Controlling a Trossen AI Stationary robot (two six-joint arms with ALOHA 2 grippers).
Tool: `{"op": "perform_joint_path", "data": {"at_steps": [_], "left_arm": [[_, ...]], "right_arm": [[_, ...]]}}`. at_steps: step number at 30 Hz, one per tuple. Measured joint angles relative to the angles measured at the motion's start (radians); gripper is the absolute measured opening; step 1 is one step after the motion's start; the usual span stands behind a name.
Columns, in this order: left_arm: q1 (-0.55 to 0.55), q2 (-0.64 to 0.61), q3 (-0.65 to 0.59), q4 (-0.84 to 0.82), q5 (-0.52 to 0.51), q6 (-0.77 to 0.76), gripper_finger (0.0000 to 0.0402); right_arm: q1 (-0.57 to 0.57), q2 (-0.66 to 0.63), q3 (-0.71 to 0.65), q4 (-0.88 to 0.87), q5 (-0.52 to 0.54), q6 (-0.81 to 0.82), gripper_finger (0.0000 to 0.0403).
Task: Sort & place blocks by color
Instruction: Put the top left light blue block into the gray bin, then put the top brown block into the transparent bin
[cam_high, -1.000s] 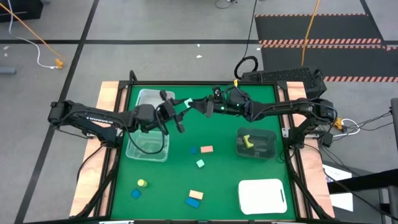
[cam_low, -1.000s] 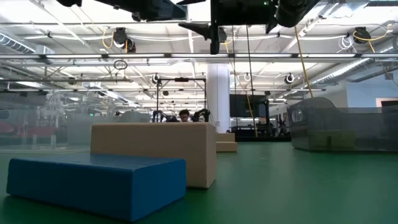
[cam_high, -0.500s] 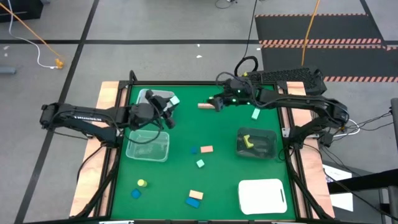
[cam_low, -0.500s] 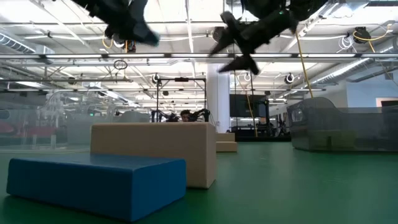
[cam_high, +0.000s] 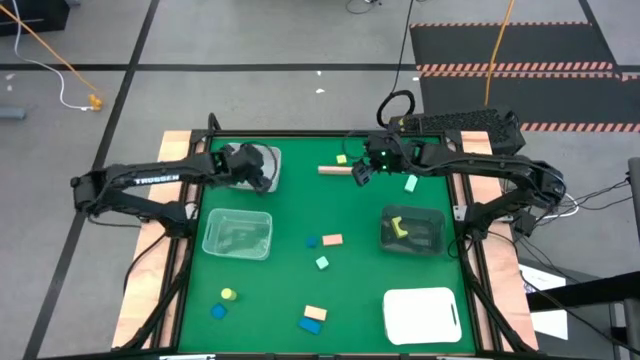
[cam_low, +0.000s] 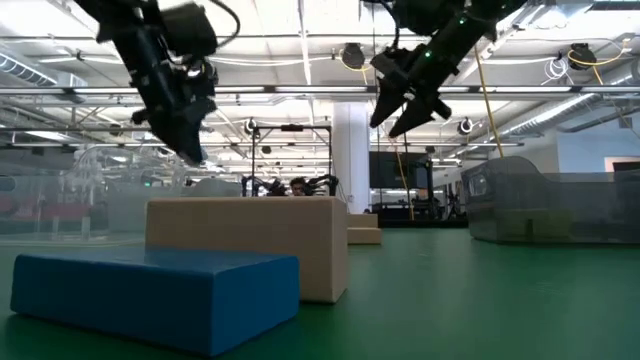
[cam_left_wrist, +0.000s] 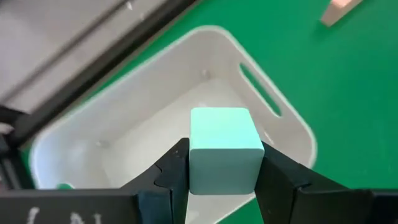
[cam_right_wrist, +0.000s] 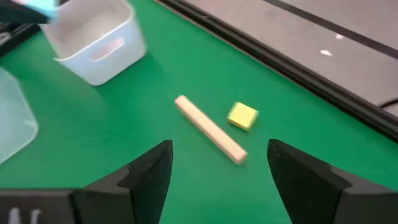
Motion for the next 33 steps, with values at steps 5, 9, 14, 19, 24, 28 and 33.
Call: {"op": "perform_joint_path", "data": {"at_steps": [5, 9, 14, 19, 24, 28, 33], "left_arm": [[0.080, 0.072, 0.000, -0.006, 0.050, -0.025, 0.0135], [0.125, 0.104, 0.000, -0.007, 0.052, -0.026, 0.0137], [0.163, 0.113, 0.000, -0.019, 0.051, -0.031, 0.0219], [0.183, 0.113, 0.000, -0.021, 0.057, 0.005, 0.0273], [0.184, 0.112, 0.000, -0.024, 0.096, 0.011, 0.0281], [0.184, 0.103, 0.000, -0.023, 0.162, 0.033, 0.0274], [0.184, 0.099, 0.000, -0.021, 0.190, 0.035, 0.0261]], "right_arm": [[0.020, 0.075, 0.000, 0.091, 0.002, -0.097, 0.0254], [0.024, 0.133, 0.000, 0.182, 0.000, -0.145, 0.0254], [0.023, 0.199, 0.000, 0.234, 0.002, -0.138, 0.0254], [0.027, 0.262, 0.000, 0.269, 0.005, -0.172, 0.0254], [0.027, 0.331, 0.000, 0.297, 0.006, -0.222, 0.0254], [0.027, 0.380, 0.000, 0.293, 0.006, -0.306, 0.0254], [0.027, 0.396, 0.000, 0.295, 0.097, -0.408, 0.0254]]}}
